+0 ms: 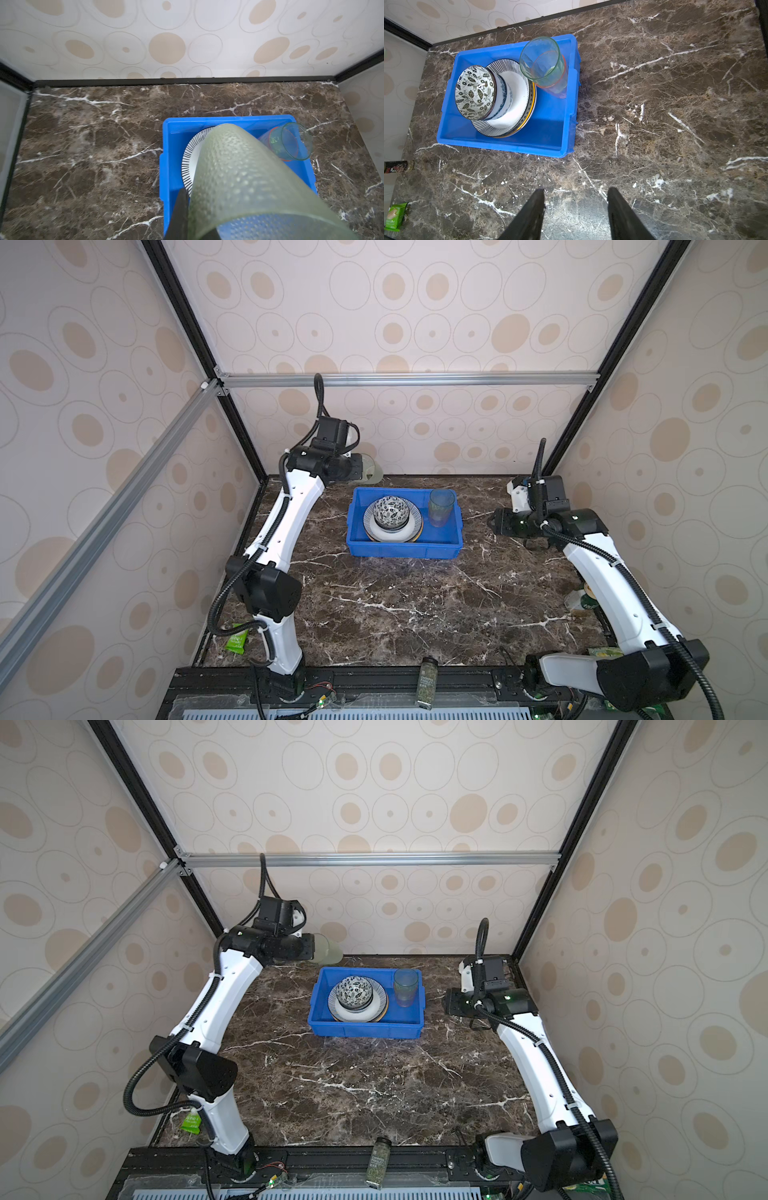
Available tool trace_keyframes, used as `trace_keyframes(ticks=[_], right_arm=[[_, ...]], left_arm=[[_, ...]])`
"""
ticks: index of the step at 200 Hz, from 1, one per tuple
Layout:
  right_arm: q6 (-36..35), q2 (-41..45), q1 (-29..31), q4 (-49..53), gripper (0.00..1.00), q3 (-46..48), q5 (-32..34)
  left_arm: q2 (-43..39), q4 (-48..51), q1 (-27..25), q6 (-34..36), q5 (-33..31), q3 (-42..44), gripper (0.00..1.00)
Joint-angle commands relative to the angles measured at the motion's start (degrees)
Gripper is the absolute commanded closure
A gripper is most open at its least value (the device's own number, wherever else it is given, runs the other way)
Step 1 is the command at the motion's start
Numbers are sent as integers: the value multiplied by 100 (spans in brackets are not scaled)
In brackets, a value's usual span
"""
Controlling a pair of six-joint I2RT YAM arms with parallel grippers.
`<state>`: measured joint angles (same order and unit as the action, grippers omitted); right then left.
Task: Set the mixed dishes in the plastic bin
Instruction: 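Carry the frosted glass over the bin toward the stacked cups with the left gripper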
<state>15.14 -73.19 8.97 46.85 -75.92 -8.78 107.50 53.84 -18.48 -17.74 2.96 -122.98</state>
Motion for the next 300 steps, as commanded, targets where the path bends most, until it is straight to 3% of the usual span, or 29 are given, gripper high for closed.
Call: trace_keyframes(ticks=[1,38,98,122,196,220,300], right_arm=[[11,120,-36,-73,48,103,-112],[-19,138,-52,67,48,148,-98],[7,129,-53,131,49,179,-173],[42,119,-53,114,49,189,-222],[103,129,-53,46,49,208,-334],[145,112,-53,-13,49,230,-462],[156,121,-51,-54,49,206,-573]], left_arm=[[282,248,-313,74,59,-591,100],[798,338,-571,172,188,-1223,100],[1240,-300,-944,427,725,-1229,100],[1405,-607,-1222,775,588,-1185,100],[1622,-1222,-1311,717,1034,-1141,100],[1686,-1388,-1406,990,930,-985,100],[1963,-1785,-1426,816,1030,-881,100]])
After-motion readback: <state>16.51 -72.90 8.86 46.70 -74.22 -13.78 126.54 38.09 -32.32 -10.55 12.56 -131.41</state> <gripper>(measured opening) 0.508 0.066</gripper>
